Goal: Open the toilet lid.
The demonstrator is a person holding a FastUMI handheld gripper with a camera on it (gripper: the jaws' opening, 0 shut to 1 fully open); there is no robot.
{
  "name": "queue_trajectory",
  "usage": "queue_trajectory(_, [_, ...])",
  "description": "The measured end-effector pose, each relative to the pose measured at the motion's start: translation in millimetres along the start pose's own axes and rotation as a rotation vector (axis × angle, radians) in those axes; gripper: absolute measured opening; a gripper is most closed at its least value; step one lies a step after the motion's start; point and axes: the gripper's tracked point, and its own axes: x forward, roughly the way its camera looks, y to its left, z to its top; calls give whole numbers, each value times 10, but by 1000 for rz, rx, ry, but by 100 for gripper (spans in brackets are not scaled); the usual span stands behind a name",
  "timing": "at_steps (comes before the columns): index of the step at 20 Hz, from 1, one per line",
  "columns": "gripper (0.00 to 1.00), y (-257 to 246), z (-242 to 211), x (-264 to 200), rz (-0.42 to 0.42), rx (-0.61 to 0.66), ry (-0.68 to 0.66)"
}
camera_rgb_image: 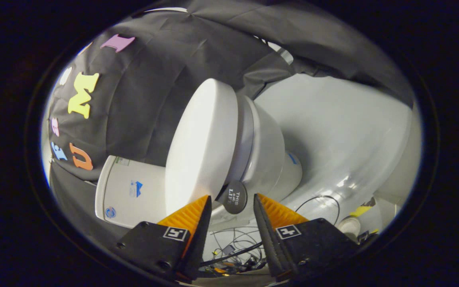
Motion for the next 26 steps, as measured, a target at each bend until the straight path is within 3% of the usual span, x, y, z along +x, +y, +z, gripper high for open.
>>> queue_trajectory(3, [43,-114,69,35,-64,-1,-20])
queue_trajectory(5, [28,-87,125,25,-63,40,-33])
queue_trajectory(14, [13,14,174,30,-24,242,-29])
queue_trajectory(26, [12,401,233,-181,3,199,-64])
